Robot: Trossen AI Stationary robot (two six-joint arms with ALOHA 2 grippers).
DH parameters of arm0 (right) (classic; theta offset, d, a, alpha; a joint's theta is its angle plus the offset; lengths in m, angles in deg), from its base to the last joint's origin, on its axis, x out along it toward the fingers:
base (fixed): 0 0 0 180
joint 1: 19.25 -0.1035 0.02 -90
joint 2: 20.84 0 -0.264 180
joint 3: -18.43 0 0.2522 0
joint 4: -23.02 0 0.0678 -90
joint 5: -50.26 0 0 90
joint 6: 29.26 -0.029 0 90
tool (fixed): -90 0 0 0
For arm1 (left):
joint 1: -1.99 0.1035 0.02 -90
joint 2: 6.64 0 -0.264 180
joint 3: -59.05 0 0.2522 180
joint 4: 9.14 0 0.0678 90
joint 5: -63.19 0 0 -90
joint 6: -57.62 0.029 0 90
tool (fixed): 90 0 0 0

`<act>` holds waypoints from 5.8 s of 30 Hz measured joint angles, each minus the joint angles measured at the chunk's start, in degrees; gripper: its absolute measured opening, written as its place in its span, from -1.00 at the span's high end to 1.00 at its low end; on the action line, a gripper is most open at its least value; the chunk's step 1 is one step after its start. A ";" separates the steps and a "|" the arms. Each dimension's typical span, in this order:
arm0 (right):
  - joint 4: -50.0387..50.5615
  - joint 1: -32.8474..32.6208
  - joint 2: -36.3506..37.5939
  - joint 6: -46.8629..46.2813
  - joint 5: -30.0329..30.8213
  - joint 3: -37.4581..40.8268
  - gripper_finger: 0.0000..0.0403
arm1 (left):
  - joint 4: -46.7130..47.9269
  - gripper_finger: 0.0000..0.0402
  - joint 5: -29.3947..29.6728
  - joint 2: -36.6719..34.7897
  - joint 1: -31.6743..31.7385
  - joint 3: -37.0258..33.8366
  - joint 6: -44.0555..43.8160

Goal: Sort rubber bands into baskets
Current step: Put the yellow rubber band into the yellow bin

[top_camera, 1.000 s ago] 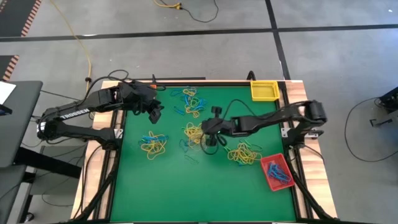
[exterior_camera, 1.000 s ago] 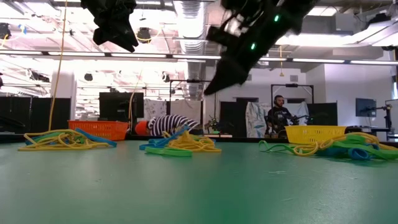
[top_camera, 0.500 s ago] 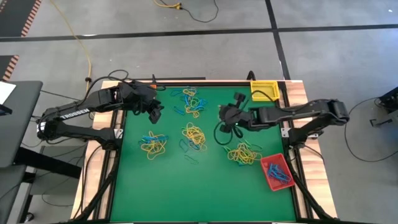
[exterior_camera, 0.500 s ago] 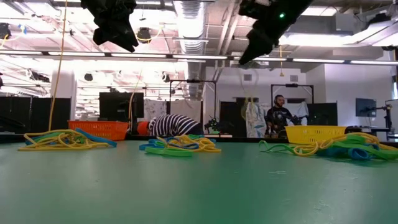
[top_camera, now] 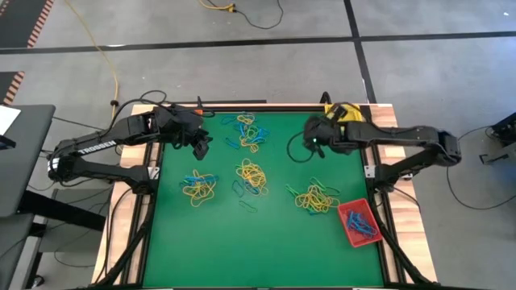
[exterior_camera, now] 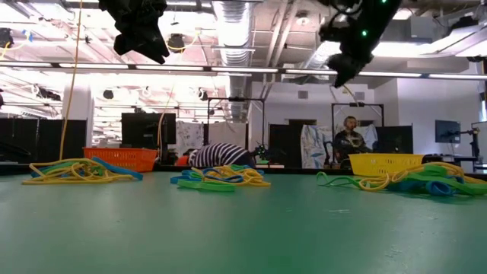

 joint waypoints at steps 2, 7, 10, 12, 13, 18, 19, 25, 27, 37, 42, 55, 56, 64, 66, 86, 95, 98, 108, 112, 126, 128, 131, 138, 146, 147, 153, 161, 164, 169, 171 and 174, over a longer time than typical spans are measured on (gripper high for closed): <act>1.62 2.35 0.00 -0.09 -0.01 0.00 0.89 | 0.02 0.38 0.00 0.00 0.00 0.00 0.00; 5.19 8.37 0.00 -0.13 -0.01 0.00 0.89 | 0.00 0.38 0.00 0.00 0.00 0.00 0.00; 7.84 12.49 0.00 -0.42 -0.01 0.00 0.89 | 0.00 0.38 0.00 0.00 0.00 0.00 0.00; 9.12 14.90 0.00 -0.65 -0.01 0.00 0.89 | 0.01 0.38 0.00 0.00 0.00 0.00 0.00; 9.69 16.01 0.00 -0.88 -0.01 0.00 0.89 | 0.01 0.38 0.00 0.00 0.00 0.00 0.00; 10.78 21.08 -0.02 -0.86 -0.03 0.00 0.89 | 0.01 0.38 0.00 0.00 0.00 0.00 0.00; 10.79 22.07 -0.02 -0.58 -0.04 0.00 0.89 | 0.01 0.38 0.00 0.00 0.00 0.00 0.00; 10.76 26.58 -0.02 0.03 -0.75 0.00 0.88 | 0.01 0.38 0.00 0.00 0.00 0.00 0.00; 10.65 27.84 -0.07 0.04 -3.17 0.00 0.88 | 0.00 0.38 0.00 0.00 0.00 0.00 0.00; 6.46 31.02 -0.26 0.25 -9.26 3.71 0.88 | 0.02 0.38 0.00 0.00 0.00 0.00 0.00; 3.87 32.84 -0.26 0.23 -13.19 7.01 0.88 | 0.00 0.38 -0.01 0.00 -0.02 0.00 0.02; -3.48 34.21 -0.26 1.16 -16.33 13.64 0.55 | 0.00 0.38 0.00 0.00 -0.02 0.00 0.00; -3.90 34.21 -0.26 1.15 -15.53 13.68 0.48 | 0.02 0.38 0.00 0.00 -0.01 0.00 0.00; -7.22 34.21 -0.26 1.11 -11.91 13.70 0.11 | 0.02 0.38 0.00 0.00 0.00 0.00 0.00; -8.01 34.21 -0.26 1.14 -10.48 13.70 0.07 | 0.02 0.38 0.00 0.00 -0.02 0.00 0.00; -7.55 41.24 -0.04 1.08 -30.11 13.00 0.03 | 0.00 0.38 0.00 0.02 -0.02 0.00 0.00; -10.96 41.63 -0.22 0.26 -27.90 12.98 0.03 | 0.00 0.38 -0.02 0.02 -0.02 0.00 0.02; -12.13 41.12 -0.26 -0.63 -25.46 13.00 0.03 | 0.02 0.38 0.00 0.02 0.00 0.00 0.02; -15.83 39.49 -0.20 0.98 -57.11 13.07 0.03 | 0.00 0.38 0.00 0.02 0.00 0.00 0.01; -16.58 32.50 -0.22 1.60 -62.89 13.07 0.03 | 0.00 0.38 -0.01 0.02 -0.01 0.00 0.00; -32.83 0.20 -0.25 2.40 -52.68 13.09 0.03 | 0.02 0.38 -0.01 0.02 0.00 0.00 0.02; -35.12 -2.30 -1.29 1.53 -51.05 13.07 0.03 | 0.01 0.38 -0.01 0.02 0.00 0.00 0.01; -37.94 -4.77 -4.86 0.30 -50.74 13.11 0.03 | 0.02 0.38 -0.01 0.02 -0.02 0.00 0.01; -46.11 -5.81 -17.77 -0.42 -49.37 11.95 0.03 | 0.02 0.38 -0.01 0.02 -0.02 -0.02 0.02; -50.07 -5.29 -29.36 0.91 -52.07 7.58 0.03 | 0.02 0.38 -0.01 0.02 -0.01 -0.01 0.01; -50.08 -5.29 -30.22 0.93 -52.07 7.03 0.03 | 0.02 0.38 -0.02 0.02 -0.02 -0.02 0.01; -49.95 -5.18 -32.91 1.68 -51.01 4.78 0.15 | 0.01 0.38 -0.02 0.02 0.00 -0.02 0.00; -49.87 -5.22 -33.05 2.64 -51.25 4.44 0.52 | 0.00 0.38 0.00 0.02 -0.02 -0.02 0.01; -49.61 -5.20 -33.05 2.24 -51.21 4.44 0.60 | 0.00 0.38 -0.02 0.02 -0.02 -0.02 0.01; -49.67 -5.00 -33.05 2.20 -51.18 4.44 0.59 | 0.00 0.38 -0.02 0.02 -0.01 -0.01 0.01; -49.67 -4.92 -33.05 2.18 -51.18 4.44 0.54 | 0.02 0.38 -0.01 0.02 -0.01 -0.02 0.00; -49.69 -5.01 -33.05 2.16 -51.17 4.44 0.44 | 0.00 0.38 0.00 0.02 -0.02 -0.02 0.02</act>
